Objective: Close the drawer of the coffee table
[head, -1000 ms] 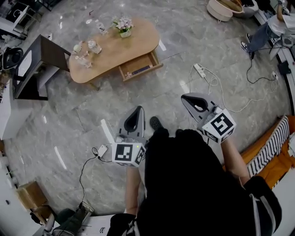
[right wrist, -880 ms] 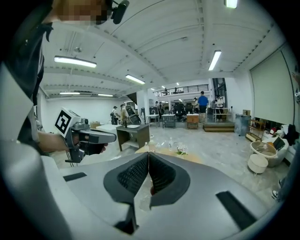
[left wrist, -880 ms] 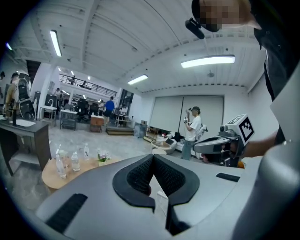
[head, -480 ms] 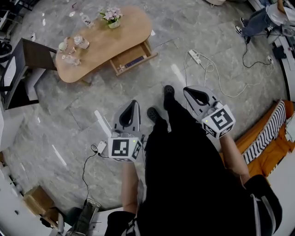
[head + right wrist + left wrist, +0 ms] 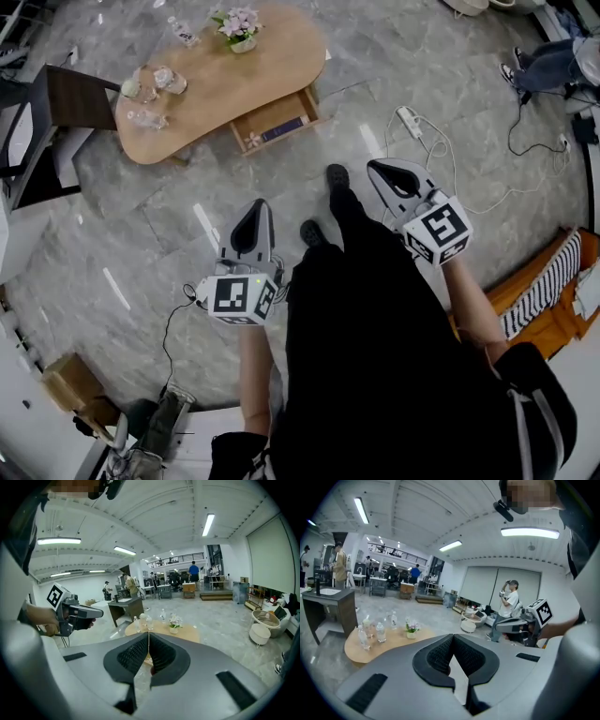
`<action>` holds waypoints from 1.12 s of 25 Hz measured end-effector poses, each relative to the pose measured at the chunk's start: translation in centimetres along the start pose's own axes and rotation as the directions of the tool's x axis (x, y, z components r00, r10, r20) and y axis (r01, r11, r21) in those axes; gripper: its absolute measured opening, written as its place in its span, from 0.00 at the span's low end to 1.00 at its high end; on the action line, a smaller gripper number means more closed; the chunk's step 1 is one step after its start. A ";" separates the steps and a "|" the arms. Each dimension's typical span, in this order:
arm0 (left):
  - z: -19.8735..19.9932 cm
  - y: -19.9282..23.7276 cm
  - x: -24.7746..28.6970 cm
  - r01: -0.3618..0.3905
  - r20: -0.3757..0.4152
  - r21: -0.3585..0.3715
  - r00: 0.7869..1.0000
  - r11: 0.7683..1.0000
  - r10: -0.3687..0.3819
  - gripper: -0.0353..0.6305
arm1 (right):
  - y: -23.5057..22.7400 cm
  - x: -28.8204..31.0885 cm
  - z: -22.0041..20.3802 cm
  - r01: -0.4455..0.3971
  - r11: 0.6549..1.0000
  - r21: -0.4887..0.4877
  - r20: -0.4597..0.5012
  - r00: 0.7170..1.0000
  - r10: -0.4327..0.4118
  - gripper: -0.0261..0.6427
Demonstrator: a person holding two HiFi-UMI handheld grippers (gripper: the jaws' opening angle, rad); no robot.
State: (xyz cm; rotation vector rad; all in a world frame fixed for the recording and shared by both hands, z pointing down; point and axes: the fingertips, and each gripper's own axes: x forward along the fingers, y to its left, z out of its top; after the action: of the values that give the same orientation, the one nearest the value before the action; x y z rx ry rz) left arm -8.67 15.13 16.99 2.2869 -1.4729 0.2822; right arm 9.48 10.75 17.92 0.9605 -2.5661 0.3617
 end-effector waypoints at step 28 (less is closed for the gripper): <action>-17.4 18.9 22.4 -0.207 -0.279 -0.014 0.940 0.978 0.195 0.08 | -15.6 25.8 -19.7 -0.240 0.959 -0.154 -0.380 0.910 0.167 0.06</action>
State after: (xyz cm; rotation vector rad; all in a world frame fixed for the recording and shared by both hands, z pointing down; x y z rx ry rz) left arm -15.46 -2.58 45.35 1.9685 -1.5468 0.5976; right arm 7.00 -8.41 48.37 0.4977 -2.3085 0.3014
